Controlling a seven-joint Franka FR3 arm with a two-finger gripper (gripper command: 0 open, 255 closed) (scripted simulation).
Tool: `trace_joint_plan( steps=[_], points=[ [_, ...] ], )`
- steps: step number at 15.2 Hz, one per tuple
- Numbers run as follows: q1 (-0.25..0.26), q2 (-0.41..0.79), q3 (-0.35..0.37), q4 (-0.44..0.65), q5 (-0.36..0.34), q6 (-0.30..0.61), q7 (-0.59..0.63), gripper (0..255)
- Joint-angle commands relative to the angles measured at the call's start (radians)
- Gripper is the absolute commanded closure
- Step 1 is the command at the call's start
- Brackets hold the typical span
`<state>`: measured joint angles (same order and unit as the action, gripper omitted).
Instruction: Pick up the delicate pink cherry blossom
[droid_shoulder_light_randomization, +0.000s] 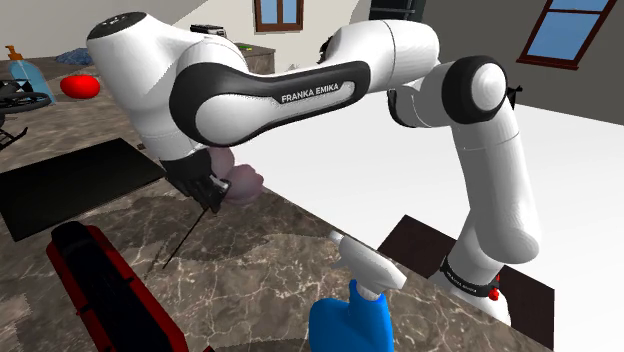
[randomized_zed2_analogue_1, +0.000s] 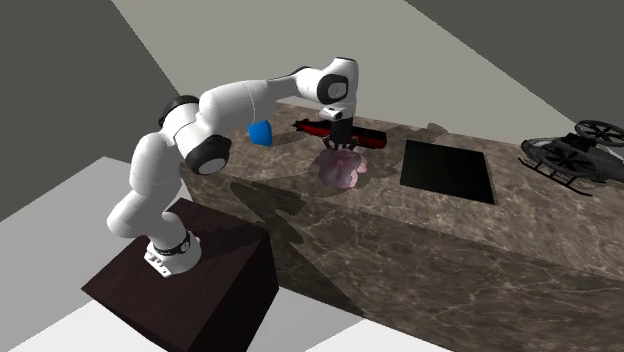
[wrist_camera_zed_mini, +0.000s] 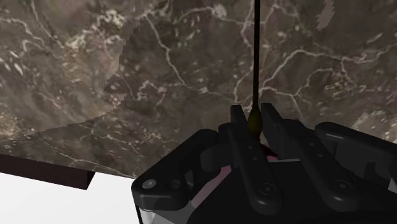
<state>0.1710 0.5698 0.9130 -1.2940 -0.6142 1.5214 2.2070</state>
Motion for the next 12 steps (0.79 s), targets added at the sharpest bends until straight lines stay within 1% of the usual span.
trace_joint_plan(
  steps=[1, 7, 12],
  points=[
    [0.008, 0.0, 0.0, 0.027, 0.0, -0.023, -0.009, 255],
    [0.049, 0.009, -0.006, 0.133, -0.006, -0.108, -0.033, 255],
    [0.099, 0.027, -0.018, 0.243, -0.022, -0.187, -0.056, 255]
  ],
)
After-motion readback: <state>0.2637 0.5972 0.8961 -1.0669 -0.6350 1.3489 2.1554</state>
